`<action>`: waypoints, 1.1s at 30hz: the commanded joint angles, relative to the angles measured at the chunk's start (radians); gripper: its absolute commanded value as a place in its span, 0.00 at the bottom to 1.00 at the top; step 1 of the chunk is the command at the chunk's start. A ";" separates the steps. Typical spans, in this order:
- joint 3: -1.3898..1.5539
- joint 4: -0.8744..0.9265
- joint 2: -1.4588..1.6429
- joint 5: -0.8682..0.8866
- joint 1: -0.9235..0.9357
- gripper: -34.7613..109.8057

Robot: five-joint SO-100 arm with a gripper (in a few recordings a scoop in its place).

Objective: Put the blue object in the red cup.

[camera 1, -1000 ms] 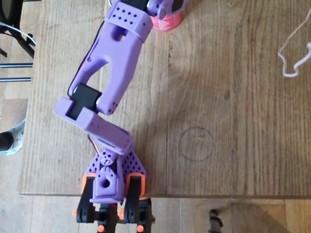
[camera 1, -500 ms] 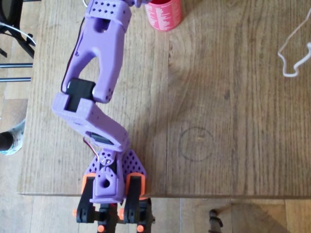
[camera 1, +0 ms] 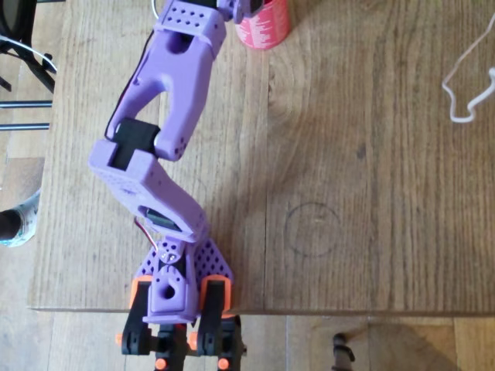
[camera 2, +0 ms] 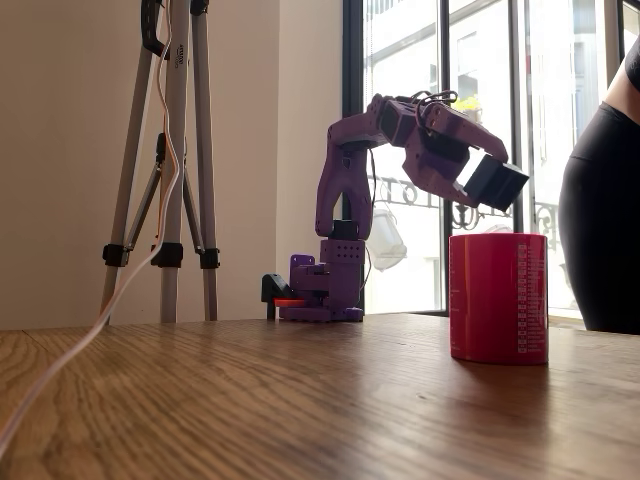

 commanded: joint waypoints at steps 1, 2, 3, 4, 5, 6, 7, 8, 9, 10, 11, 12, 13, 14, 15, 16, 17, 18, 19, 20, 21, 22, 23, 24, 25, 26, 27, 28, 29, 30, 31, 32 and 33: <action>-0.023 0.011 0.028 -0.002 0.009 0.26; -0.025 0.034 0.028 -0.002 0.011 0.36; -0.025 0.052 0.028 0.000 0.014 0.42; -0.025 0.069 0.028 0.009 0.015 0.46; -0.025 0.091 0.028 0.020 0.018 0.50; -0.026 0.110 0.028 0.028 0.021 0.52; -0.026 0.127 0.028 0.032 0.023 0.53; -0.026 0.138 0.028 0.037 0.026 0.53; -0.026 0.146 0.028 0.038 0.029 0.53; -0.026 0.147 0.026 0.040 0.031 0.53; -0.026 0.147 0.026 0.041 0.032 0.53; -0.026 0.147 0.026 0.041 0.032 0.53; -0.026 0.147 0.026 0.041 0.032 0.52; -0.026 0.147 0.025 0.041 0.032 0.52; -0.026 0.147 0.025 0.041 0.032 0.52; -0.026 0.147 0.025 0.041 0.032 0.51; -0.026 0.147 0.025 0.040 0.032 0.50; -0.028 0.147 0.025 0.037 0.034 0.48; -0.032 0.147 0.025 0.034 0.035 0.39; -0.041 0.146 0.025 0.020 0.035 0.25; -0.043 0.149 0.028 0.018 0.041 0.25; -0.043 0.144 0.032 0.018 0.044 0.25; -0.043 0.133 0.038 0.014 0.048 0.25; -0.040 0.127 0.046 0.006 0.049 0.25; -0.035 0.118 0.055 0.000 0.048 0.25; -0.032 0.112 0.067 -0.005 0.043 0.25; -0.032 0.112 0.080 -0.012 0.035 0.25; -0.032 0.112 0.098 -0.012 0.026 0.25; -0.032 0.112 0.124 -0.005 0.014 0.24; -0.029 0.112 0.158 0.008 -0.002 0.24; -0.025 0.110 0.204 0.021 -0.021 0.24; -0.018 0.112 0.255 0.038 -0.044 0.24; -0.012 0.120 0.316 0.060 -0.072 0.24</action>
